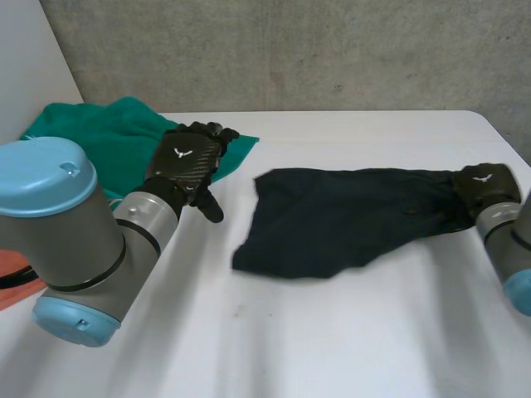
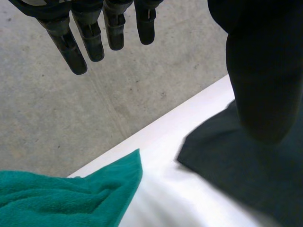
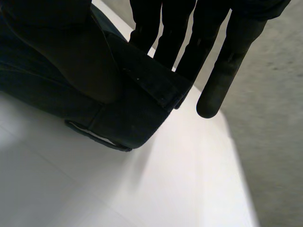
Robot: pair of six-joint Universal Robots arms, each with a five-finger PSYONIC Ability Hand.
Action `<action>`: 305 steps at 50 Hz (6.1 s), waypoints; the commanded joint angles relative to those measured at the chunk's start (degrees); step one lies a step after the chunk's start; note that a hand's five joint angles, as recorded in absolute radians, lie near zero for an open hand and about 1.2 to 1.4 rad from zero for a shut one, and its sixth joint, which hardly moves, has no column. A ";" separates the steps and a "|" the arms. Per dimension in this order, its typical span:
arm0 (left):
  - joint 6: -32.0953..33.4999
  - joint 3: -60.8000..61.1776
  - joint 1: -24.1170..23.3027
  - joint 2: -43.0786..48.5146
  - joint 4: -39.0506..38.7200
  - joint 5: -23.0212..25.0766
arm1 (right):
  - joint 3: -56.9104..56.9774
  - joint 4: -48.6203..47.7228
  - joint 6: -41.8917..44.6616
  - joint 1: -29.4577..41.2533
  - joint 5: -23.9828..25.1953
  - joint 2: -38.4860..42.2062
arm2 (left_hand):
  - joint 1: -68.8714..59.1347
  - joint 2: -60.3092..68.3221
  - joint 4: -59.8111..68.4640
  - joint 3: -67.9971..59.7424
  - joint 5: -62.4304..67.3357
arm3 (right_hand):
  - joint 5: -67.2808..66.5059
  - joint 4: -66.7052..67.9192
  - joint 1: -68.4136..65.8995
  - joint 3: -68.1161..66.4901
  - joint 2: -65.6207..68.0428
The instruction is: Fold the laundry.
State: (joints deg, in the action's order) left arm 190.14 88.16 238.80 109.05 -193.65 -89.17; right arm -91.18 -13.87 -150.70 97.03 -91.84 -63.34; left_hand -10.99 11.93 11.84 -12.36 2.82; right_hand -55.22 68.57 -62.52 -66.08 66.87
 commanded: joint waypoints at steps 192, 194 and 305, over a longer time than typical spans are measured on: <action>12.26 -13.45 21.52 3.87 5.93 1.18 | -8.66 -21.13 -6.01 5.62 23.64 -8.74 | 0.99 -1.93 -1.84 2.36 -2.82 | 55.22 -58.57 52.52 56.08 -56.87; 15.43 -14.76 23.64 8.97 3.03 2.85 | -8.57 -16.03 -4.26 7.12 22.06 -7.07 | 0.99 -1.93 -1.84 2.36 -2.82 | 55.22 -58.57 52.52 56.08 -56.87; 0.76 8.35 -0.70 8.54 0.03 -1.98 | -19.29 6.31 -27.10 34.90 -2.11 -8.47 | -35.16 34.23 34.32 -33.79 33.34 | 33.56 -36.92 30.87 34.43 -35.22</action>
State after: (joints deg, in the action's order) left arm 188.11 99.00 237.90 114.76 -191.86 -90.32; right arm -110.11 -5.73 -177.50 130.73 -93.66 -72.94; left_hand -24.88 23.62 23.70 -23.41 13.83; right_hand -6.32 15.91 -15.06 -15.98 15.96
